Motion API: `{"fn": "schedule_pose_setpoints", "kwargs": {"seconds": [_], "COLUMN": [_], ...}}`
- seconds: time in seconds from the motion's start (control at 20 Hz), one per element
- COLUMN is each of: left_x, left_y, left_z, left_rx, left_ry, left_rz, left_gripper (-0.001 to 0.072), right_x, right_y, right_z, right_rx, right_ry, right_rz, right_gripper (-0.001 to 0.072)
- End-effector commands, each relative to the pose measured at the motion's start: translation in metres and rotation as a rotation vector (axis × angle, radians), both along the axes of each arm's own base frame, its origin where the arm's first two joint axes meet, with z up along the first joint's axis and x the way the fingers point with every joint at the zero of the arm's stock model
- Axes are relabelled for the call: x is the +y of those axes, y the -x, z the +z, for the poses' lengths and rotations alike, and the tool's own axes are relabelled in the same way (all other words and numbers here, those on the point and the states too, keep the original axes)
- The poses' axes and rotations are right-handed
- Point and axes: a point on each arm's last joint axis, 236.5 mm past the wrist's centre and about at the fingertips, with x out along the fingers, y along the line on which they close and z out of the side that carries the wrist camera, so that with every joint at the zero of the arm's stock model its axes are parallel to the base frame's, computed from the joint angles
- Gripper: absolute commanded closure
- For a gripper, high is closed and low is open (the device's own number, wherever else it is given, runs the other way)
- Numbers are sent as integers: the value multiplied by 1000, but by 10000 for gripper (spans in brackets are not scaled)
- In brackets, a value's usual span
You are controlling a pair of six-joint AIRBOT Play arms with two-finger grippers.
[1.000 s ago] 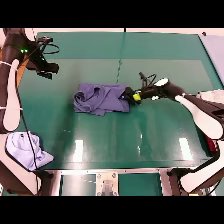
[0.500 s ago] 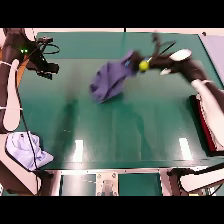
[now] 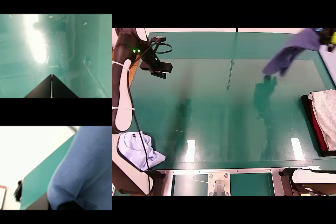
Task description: Fold the shirts.
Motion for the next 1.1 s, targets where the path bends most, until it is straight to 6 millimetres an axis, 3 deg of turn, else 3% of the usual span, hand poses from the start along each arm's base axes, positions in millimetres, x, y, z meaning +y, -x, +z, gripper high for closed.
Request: {"fn": "schedule_pose_setpoints", "kwargs": {"seconds": [0.0,0.15,0.3,0.4,0.7,0.8,0.9,1.05], "left_x": [-2,-7,-14,-14,-14,-17,-23,-31], "left_y": [-1,-1,0,0,0,0,0,1], "left_z": [1,1,1,2,2,2,3,4], "left_rx": [-5,-4,-1,-1,-1,-1,-1,0], "left_ry": [9,30,58,60,61,74,97,131], "left_rz": [1,-4,-11,-12,-12,-15,-21,-29], "left_gripper": [685,685,685,686,686,685,686,686], "right_x": [-102,-138,-159,-168,-199,-204,-203,-193], "right_y": [33,61,88,109,191,217,245,291], "right_z": [-6,-29,-60,-70,-49,-52,-77,-136], "right_rx": [35,132,273,328,325,359,472,666], "right_ry": [13,13,-28,-87,-104,-90,-65,-63], "right_rz": [-203,-262,-335,-399,-620,-665,-688,-733], "right_gripper": [694,694,694,694,694,694,694,694]}}
